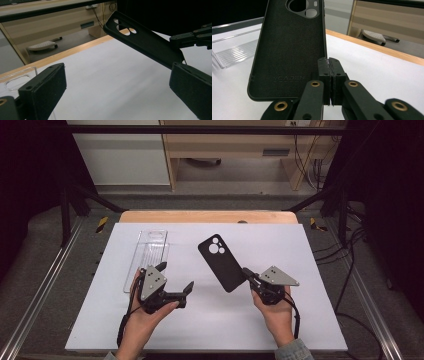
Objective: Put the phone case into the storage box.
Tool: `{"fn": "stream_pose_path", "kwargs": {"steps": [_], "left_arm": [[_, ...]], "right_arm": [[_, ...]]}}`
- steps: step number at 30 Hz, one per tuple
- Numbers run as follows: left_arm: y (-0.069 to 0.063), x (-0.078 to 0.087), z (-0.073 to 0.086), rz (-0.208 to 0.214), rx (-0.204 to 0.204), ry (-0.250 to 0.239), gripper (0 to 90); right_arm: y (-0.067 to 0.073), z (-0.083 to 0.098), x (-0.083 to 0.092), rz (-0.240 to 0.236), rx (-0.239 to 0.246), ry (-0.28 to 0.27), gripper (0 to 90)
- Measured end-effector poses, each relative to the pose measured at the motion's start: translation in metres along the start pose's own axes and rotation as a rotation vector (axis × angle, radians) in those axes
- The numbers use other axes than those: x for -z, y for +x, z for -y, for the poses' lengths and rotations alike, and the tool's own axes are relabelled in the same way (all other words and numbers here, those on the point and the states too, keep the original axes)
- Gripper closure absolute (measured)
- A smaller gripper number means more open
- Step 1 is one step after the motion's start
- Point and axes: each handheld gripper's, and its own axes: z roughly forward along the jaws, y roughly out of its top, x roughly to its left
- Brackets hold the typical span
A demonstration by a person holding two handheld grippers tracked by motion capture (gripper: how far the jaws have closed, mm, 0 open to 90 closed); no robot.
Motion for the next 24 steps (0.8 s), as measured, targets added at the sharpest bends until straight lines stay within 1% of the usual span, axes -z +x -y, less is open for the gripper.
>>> {"fn": "stream_pose_path", "kwargs": {"steps": [2,6,10,14,24], "left_arm": [[0.000,-0.001,-0.003,0.006,0.004,0.003,0.6],[0.000,-0.004,-0.010,0.014,-0.006,0.012,0.6],[0.000,-0.008,-0.016,0.034,0.004,0.024,0.7],[0.002,-0.014,-0.024,0.044,0.007,0.030,0.7],[0.002,-0.021,-0.032,0.057,0.008,0.037,0.8]], "right_arm": [[0.000,0.000,0.001,-0.002,0.000,-0.006,89.2],[0.000,-0.001,0.002,-0.003,0.004,-0.015,89.2],[0.001,-0.002,0.003,-0.003,0.007,-0.022,89.2],[0.001,-0.003,0.004,-0.005,0.012,-0.030,89.2],[0.001,-0.003,0.006,-0.003,0.015,-0.040,89.3]]}}
